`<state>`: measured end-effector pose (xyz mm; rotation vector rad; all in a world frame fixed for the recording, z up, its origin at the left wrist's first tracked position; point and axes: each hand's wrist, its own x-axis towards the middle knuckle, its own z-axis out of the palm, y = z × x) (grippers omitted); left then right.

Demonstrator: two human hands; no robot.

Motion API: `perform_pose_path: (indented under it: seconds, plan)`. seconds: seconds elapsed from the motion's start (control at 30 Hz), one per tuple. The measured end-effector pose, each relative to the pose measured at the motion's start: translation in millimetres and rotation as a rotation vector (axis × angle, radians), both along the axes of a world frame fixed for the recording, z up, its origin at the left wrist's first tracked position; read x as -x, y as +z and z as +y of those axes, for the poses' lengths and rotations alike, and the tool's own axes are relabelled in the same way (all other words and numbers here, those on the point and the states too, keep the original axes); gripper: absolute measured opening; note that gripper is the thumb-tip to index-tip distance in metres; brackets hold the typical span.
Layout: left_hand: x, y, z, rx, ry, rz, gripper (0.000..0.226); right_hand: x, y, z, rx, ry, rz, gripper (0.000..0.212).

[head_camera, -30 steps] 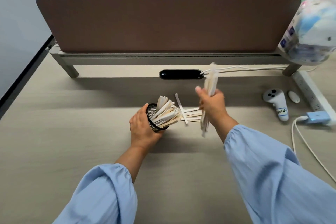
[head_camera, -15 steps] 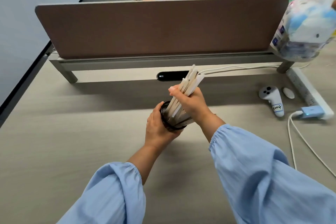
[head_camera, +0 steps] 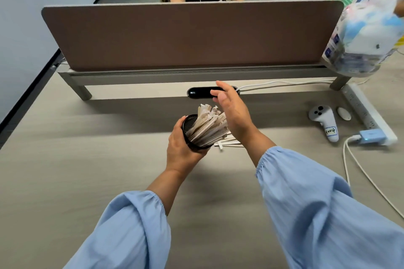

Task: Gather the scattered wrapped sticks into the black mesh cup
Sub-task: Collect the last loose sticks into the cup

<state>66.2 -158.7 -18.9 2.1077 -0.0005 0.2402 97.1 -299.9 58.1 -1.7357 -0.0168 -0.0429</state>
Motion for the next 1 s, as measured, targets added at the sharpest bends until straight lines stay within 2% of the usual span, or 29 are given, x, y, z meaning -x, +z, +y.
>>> perform_pose_path:
  seconds: [0.07, 0.17, 0.2, 0.3, 0.43, 0.53, 0.6, 0.63, 0.7, 0.73, 0.8, 0.93, 1.0]
  plan:
    - [-1.6, -0.3, -0.6, -0.013, -0.01, -0.006, 0.091, -3.8, -3.5, 2.6, 0.089, -0.003, -0.013, 0.052]
    - [-2.9, 1.2, -3.3, -0.023, -0.03, 0.005, 0.092, -9.1, -19.7, 5.6, 0.555, 0.231, 0.05, 0.046]
    - [-2.6, 0.6, -3.3, -0.026, -0.032, 0.012, 0.092, -9.4, -22.4, 5.3, 0.611, 0.258, 0.064, 0.049]
    - [-2.5, 0.3, 0.5, -0.044, -0.041, -0.013, 0.091, -10.1, -20.3, 3.6, 0.5, 0.115, -0.023, 0.061]
    - [-4.9, 2.5, -1.1, -0.16, -0.127, -0.085, 0.086, -9.6, -18.7, 7.6, 0.628, 0.286, 0.047, 0.049]
    - [-6.1, 3.6, 0.2, -0.171, -0.112, -0.137, 0.085, -12.9, -23.7, 6.8, 0.591, 0.208, 0.031, 0.05]
    - [-9.9, -0.6, 5.0, -0.212, -0.136, -0.165, 0.083, -14.6, -27.1, 4.9, 0.602, 0.307, 0.105, 0.047]
    - [-11.7, -3.8, 8.4, -0.231, -0.142, -0.161, 0.083, -14.7, -28.8, 3.4, 0.528, 0.296, 0.118, 0.045]
    - [-15.1, -6.8, 15.4, -0.184, -0.083, -0.12, 0.086, -17.4, -29.3, -2.3, 0.341, 0.074, 0.083, 0.043]
    - [-15.9, -7.2, 18.8, -0.148, -0.028, -0.099, 0.089, -19.6, -32.3, -7.3, 0.317, -0.047, 0.087, 0.042]
    - [-18.6, -9.3, 25.2, -0.111, 0.065, -0.075, 0.093, -26.3, -44.7, -20.5, 0.442, -0.103, 0.171, 0.042]
    - [-25.4, -15.0, 28.7, -0.056, 0.087, -0.035, 0.094, -24.7, -83.8, -36.2, 0.885, 0.138, 0.472, 0.056]
    - [-28.9, -18.8, 28.1, -0.027, 0.099, -0.016, 0.094, -21.0, -99.0, -39.6, 1.048, 0.277, 0.471, 0.062]
